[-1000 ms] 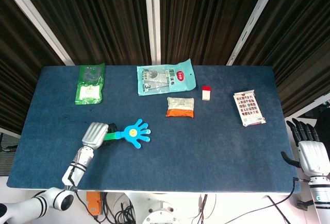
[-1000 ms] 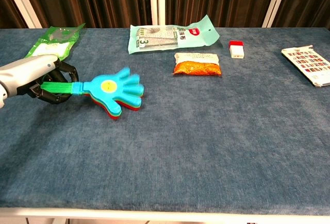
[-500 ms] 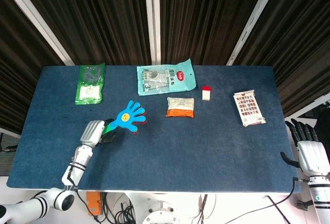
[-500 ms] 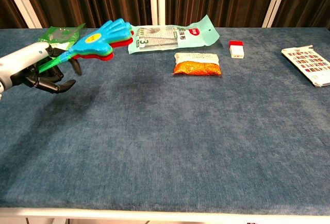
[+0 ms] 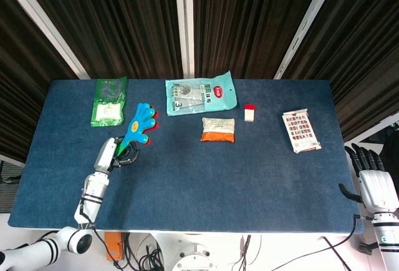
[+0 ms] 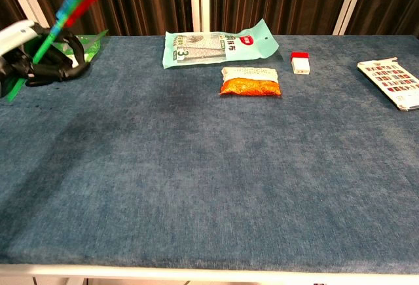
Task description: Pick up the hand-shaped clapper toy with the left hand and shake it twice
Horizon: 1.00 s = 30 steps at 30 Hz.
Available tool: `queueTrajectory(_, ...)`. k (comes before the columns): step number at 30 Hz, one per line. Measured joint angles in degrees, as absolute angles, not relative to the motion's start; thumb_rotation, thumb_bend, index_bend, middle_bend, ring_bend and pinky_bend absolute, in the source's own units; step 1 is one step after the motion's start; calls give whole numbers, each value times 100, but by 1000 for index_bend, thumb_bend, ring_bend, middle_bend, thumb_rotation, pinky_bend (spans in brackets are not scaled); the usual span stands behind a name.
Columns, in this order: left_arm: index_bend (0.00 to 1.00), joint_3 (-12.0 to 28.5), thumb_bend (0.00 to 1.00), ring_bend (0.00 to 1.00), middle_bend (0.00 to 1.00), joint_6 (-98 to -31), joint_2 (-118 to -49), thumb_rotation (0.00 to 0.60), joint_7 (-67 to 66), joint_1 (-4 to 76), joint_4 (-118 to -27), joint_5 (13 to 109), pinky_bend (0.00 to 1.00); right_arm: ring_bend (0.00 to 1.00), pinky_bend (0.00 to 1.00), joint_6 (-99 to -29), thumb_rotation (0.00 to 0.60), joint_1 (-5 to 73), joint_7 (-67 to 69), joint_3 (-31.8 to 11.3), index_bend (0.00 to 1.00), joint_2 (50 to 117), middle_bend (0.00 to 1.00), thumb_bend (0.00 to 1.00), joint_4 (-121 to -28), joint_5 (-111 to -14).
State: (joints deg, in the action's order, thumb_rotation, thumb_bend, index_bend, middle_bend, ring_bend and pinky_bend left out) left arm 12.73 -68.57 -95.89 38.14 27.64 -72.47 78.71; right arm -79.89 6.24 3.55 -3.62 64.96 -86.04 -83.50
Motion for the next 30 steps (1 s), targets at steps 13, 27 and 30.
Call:
queueTrajectory(13, 1000, 1995, 742, 1000, 1000, -6799, -8646, 600, 8020, 2459, -8372, 7732, 1000, 0, 0, -7987, 600, 624, 302, -348, 0, 6499, 0, 166, -8648, -8361)
queueTrajectory(27, 1000, 2203, 366, 1000, 1000, -6639, -8120, 267, 9934, 2262, -8589, 7719, 1000, 0, 0, -7971, 600, 627, 222, -348, 0, 6496, 0, 168, -8703, -8330)
queueTrajectory(30, 1000, 2201, 266, 1000, 1000, -6595, -8120, 122, 9799, 2275, -8607, 7643, 1000, 0, 0, -7964, 600, 628, 227, -348, 0, 6496, 0, 169, -8698, -8325)
